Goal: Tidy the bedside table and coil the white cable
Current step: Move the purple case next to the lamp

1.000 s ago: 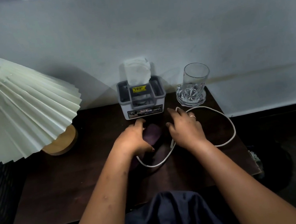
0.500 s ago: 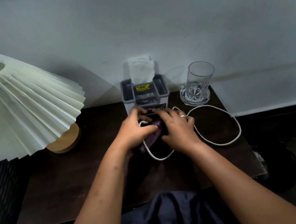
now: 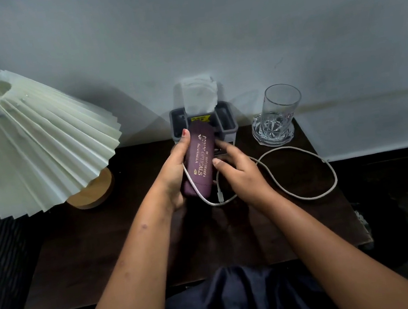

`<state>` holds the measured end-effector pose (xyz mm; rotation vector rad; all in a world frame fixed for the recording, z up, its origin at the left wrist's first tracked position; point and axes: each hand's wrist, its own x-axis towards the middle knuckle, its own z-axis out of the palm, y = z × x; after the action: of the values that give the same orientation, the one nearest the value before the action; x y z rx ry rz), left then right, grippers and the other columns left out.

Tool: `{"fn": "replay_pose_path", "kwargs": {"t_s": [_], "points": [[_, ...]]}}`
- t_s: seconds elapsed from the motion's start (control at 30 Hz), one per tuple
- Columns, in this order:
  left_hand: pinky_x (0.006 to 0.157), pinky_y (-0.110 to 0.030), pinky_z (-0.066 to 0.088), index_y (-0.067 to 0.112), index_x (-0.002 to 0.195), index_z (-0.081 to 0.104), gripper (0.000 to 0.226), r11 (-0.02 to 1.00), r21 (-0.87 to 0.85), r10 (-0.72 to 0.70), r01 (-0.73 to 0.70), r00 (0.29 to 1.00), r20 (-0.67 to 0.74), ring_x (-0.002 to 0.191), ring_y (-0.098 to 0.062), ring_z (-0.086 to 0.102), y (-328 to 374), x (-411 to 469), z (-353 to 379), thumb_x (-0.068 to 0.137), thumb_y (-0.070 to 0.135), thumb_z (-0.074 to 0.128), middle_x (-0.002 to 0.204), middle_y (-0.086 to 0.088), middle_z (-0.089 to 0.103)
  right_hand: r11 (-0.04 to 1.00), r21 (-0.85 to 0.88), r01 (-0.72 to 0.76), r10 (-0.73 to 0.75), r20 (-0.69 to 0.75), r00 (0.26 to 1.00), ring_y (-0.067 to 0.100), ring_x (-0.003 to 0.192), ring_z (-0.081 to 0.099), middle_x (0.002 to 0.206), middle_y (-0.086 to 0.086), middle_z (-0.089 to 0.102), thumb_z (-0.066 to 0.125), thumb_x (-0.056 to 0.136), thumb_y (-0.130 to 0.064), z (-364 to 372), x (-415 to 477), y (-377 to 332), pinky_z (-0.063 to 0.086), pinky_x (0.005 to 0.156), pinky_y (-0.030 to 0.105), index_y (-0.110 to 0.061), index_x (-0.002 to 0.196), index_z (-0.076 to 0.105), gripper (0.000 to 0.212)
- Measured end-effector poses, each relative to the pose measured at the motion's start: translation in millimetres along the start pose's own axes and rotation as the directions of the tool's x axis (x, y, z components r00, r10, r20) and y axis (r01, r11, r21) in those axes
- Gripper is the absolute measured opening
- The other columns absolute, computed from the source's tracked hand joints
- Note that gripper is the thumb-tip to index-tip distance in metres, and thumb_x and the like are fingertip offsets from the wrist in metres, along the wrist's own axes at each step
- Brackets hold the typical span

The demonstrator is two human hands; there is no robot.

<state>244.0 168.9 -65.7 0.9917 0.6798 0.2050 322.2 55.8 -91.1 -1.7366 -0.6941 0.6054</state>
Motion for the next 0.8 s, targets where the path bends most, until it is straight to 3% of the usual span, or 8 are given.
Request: {"fn": "replay_pose_path", "kwargs": {"t_s": [0.1,0.2,0.33,0.43,0.53,0.6,0.7,0.8], "points": [[0.064,-0.035,0.057,0.006,0.130,0.045,0.096,0.999,0.024,0.047,-0.045,0.995,-0.085,0.079,-0.021,0.069,-1.6,2.8,-1.1,0.063,0.074,0.059,0.109,-0.015,0.064,0.995,0.095,0.013,-0.017,0.048,0.999,0.007,0.102,0.062,0.107,-0.008,0.066,0.060,0.088,-0.021,1.8,-3.5,-5.8,0.050,0.088,0.022,-0.021,0.136,0.044,0.050],[0.074,-0.037,0.056,0.010,0.130,0.044,0.105,0.991,0.084,0.116,-0.103,0.979,-0.169,0.094,-0.025,0.068,-1.1,3.8,-1.1,0.053,0.081,0.056,0.118,-0.017,0.063,0.999,0.038,0.037,-0.040,0.101,0.994,0.012,0.117,0.057,0.126,-0.001,0.061,0.067,0.074,-0.042,11.0,-6.5,-6.1,0.044,0.103,0.038,-0.027,0.142,0.034,0.077],[0.070,-0.030,0.053,0.009,0.124,0.044,0.076,0.976,0.156,0.194,-0.154,0.939,-0.285,0.083,-0.017,0.065,2.8,2.1,-2.6,0.078,0.069,0.047,0.101,-0.008,0.064,0.994,0.088,0.062,-0.076,0.158,0.984,0.011,0.133,0.042,0.147,0.000,0.041,0.067,0.074,-0.035,31.5,-11.3,-6.0,0.034,0.112,0.042,-0.030,0.148,0.018,0.089],[0.071,-0.032,0.053,0.013,0.118,0.043,0.055,0.961,0.233,0.226,-0.146,0.903,-0.366,0.080,-0.015,0.061,2.9,0.3,-8.7,0.087,0.058,0.042,0.091,-0.001,0.059,0.990,0.130,0.054,-0.080,0.208,0.975,0.008,0.134,0.039,0.151,-0.008,0.032,0.063,0.072,-0.038,44.6,-11.8,-9.6,0.034,0.113,0.042,-0.051,0.142,0.011,0.088],[0.089,-0.040,0.051,0.018,0.114,0.044,0.049,0.939,0.330,0.241,-0.100,0.874,-0.422,0.096,-0.024,0.062,4.7,-0.9,-25.5,0.087,0.059,0.042,0.102,-0.005,0.061,0.993,0.105,0.053,-0.073,0.198,0.977,0.015,0.131,0.044,0.147,-0.006,0.038,0.060,0.069,-0.042,54.0,-9.1,-9.7,0.040,0.106,0.050,-0.068,0.130,0.016,0.080],[0.096,-0.046,0.047,0.021,0.115,0.047,0.052,0.917,0.397,0.240,-0.042,0.853,-0.464,0.106,-0.027,0.060,7.9,-2.9,-39.7,0.082,0.062,0.046,0.115,-0.008,0.061,0.996,0.046,0.076,-0.082,0.157,0.984,0.020,0.126,0.048,0.141,0.001,0.044,0.060,0.071,-0.039,59.0,-7.0,-6.5,0.046,0.099,0.050,-0.065,0.131,0.022,0.076],[0.089,-0.046,0.050,0.016,0.123,0.050,0.057,0.879,0.469,0.190,0.087,0.837,-0.512,0.113,-0.030,0.055,8.8,-3.1,-62.8,0.082,0.057,0.048,0.126,-0.008,0.056,0.997,0.052,0.061,-0.068,0.146,0.987,0.025,0.106,0.060,0.126,0.006,0.053,0.062,0.080,-0.024,69.6,-5.6,-1.9,0.057,0.080,0.049,-0.057,0.128,0.032,0.065],[0.078,-0.040,0.053,0.017,0.122,0.050,0.049,0.798,0.551,0.117,0.243,0.835,-0.537,0.108,-0.033,0.056,6.6,-4.6,-79.2,0.088,0.052,0.043,0.123,-0.011,0.056,0.998,0.063,0.025,-0.036,0.175,0.984,0.028,0.097,0.062,0.116,0.003,0.057,0.059,0.086,-0.020,81.1,-4.0,-0.2,0.058,0.075,0.049,-0.058,0.114,0.041,0.051]]}}
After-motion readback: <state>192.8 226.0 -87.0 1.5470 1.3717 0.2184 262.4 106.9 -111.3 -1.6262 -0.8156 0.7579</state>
